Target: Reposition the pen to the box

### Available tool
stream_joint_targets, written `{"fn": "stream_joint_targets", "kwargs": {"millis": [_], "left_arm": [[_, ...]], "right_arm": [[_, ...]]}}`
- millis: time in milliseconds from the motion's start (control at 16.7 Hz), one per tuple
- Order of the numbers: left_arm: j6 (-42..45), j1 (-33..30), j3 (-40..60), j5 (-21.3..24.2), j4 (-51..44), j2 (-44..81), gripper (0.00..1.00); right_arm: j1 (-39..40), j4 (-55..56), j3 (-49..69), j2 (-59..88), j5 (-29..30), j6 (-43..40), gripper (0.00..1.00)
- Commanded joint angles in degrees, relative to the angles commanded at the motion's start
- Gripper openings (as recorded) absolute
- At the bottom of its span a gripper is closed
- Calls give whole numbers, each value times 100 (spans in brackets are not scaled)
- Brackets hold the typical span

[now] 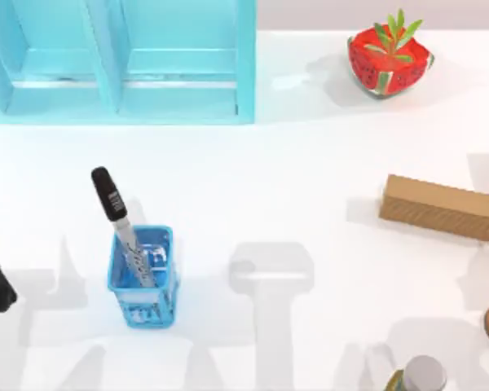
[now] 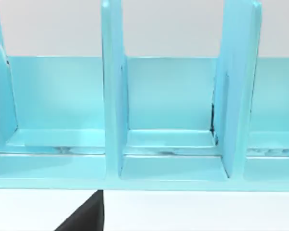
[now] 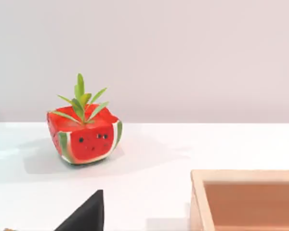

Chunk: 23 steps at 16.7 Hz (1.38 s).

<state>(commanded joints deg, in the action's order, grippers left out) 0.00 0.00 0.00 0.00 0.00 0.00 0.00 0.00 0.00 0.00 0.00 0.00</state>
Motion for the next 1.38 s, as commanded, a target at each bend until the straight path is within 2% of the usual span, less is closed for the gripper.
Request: {"fn": "stream_joint_targets", "kwargs": {"millis": [240,420,840,1380], "left_arm": [[0,0,0,0,0,0,100],[0,0,0,0,0,0,100],[0,0,0,0,0,0,100],[0,0,0,0,0,0,100]], "right_arm": [[131,83,156,170,42,84,100],[634,283,726,877,91,279,100],[2325,602,2135,4163,44,624,100],[4322,1168,3982,7537,41,1048,100]]}}
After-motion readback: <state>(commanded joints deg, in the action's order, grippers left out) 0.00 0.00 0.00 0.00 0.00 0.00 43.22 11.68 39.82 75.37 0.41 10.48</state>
